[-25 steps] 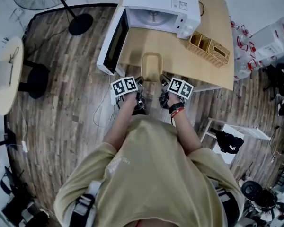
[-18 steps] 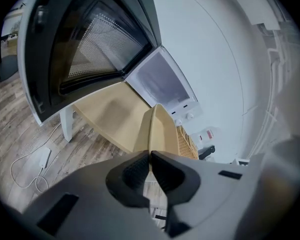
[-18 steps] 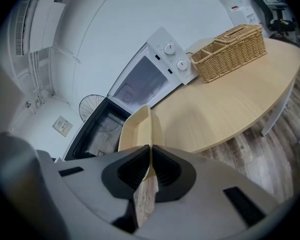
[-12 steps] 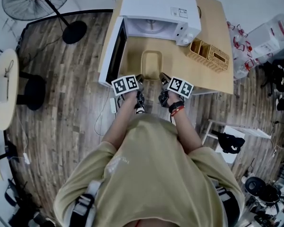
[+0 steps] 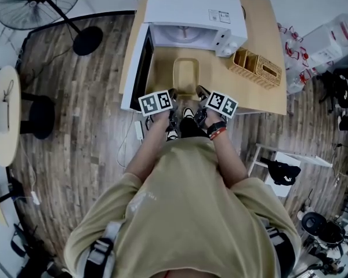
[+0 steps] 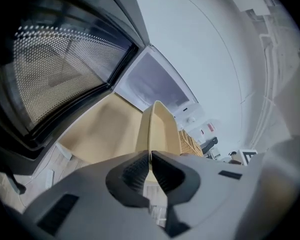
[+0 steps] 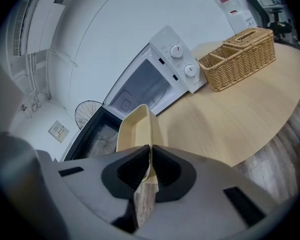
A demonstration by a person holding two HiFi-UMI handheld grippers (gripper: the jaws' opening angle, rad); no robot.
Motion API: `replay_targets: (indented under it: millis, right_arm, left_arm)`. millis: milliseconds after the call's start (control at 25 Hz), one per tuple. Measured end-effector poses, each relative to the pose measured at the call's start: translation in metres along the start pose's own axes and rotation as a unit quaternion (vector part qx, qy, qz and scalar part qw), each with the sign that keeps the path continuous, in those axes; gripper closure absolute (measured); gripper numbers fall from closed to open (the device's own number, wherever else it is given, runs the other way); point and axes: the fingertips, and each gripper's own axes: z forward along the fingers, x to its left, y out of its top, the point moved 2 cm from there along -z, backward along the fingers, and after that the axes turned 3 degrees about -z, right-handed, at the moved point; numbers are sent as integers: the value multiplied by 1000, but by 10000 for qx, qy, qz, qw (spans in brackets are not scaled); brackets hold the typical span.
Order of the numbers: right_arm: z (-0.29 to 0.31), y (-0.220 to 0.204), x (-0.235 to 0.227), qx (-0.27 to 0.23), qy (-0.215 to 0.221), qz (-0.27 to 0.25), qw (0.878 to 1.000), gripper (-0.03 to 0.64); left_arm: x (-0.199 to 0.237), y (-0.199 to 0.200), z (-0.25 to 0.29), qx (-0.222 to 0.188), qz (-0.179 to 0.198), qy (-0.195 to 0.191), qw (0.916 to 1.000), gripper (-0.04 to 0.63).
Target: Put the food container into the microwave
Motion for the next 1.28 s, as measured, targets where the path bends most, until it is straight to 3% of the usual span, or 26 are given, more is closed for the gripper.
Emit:
replay_targets:
  millis: [800,1280]
  right_arm:
    - [78,76,-1,229,156,-112,9996,577]
    - [116,115,-5,219,158,10,9996,577]
  left_arm:
    - [3,86,59,-475,-268,126,9984,565]
    - [0,131,92,-538,-343,114,9979,564]
